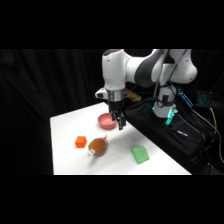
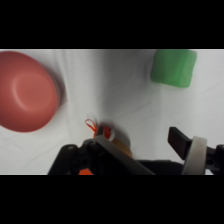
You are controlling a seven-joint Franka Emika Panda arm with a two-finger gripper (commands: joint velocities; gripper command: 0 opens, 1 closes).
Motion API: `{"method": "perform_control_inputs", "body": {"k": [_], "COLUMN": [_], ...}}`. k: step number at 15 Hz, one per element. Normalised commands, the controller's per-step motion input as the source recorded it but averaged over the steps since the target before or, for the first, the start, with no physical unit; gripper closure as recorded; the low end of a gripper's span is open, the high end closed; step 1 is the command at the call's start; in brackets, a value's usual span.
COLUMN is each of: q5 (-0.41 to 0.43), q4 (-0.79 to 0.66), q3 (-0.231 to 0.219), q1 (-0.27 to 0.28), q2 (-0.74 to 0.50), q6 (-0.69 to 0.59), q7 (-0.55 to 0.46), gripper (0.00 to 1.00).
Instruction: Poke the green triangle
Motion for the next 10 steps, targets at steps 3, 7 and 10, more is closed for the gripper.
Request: {"method": "perform_control_inputs", "body": {"k": [3, 7, 10], "q5": [-0.089, -0.053, 0.032], "q4": [-0.33, -0.31, -0.25], "q3": [0.132, 0.12, 0.101], "q1": [0.131, 0.095, 0.079], "q2": [-0.34, -0.3, -0.16], "q6": [0.09, 0.23, 0.38], "q7": [0.31, 0.23, 0.06], "gripper": [0.0, 0.28, 0.63]}}
